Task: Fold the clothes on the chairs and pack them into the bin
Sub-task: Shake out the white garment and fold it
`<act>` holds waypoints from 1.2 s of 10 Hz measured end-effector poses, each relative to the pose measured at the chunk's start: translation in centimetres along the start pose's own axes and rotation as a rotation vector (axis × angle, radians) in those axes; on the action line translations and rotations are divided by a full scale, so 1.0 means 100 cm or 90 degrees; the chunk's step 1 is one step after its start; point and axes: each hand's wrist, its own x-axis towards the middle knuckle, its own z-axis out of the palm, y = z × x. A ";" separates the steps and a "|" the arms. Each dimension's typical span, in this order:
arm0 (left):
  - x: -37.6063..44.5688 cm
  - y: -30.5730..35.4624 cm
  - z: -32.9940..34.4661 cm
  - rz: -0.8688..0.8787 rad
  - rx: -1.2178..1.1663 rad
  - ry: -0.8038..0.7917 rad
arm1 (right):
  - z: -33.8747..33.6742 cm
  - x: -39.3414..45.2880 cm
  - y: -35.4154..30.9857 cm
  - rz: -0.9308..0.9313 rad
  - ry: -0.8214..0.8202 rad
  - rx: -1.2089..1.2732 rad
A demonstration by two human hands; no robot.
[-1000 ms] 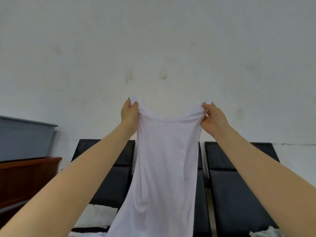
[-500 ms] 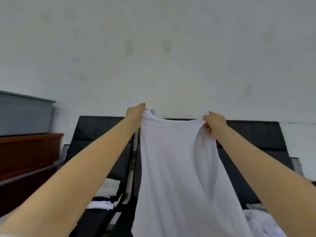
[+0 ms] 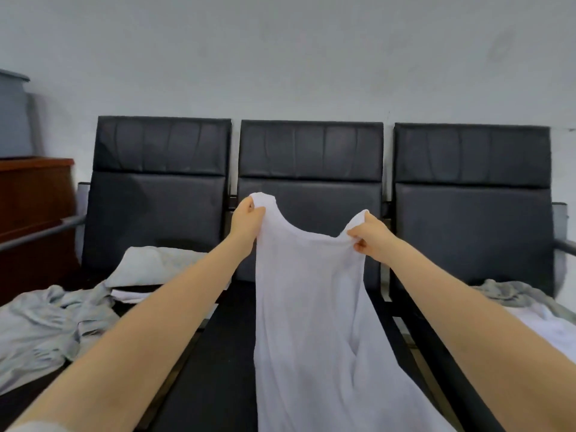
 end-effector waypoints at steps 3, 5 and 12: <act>0.016 -0.001 -0.014 0.087 -0.048 0.084 | -0.002 0.007 -0.008 -0.041 -0.067 0.146; 0.048 0.007 -0.024 0.029 0.059 0.093 | 0.006 0.034 -0.029 0.006 -0.026 0.255; 0.120 -0.288 -0.012 -0.184 0.389 0.062 | 0.092 0.193 0.201 0.272 0.003 0.314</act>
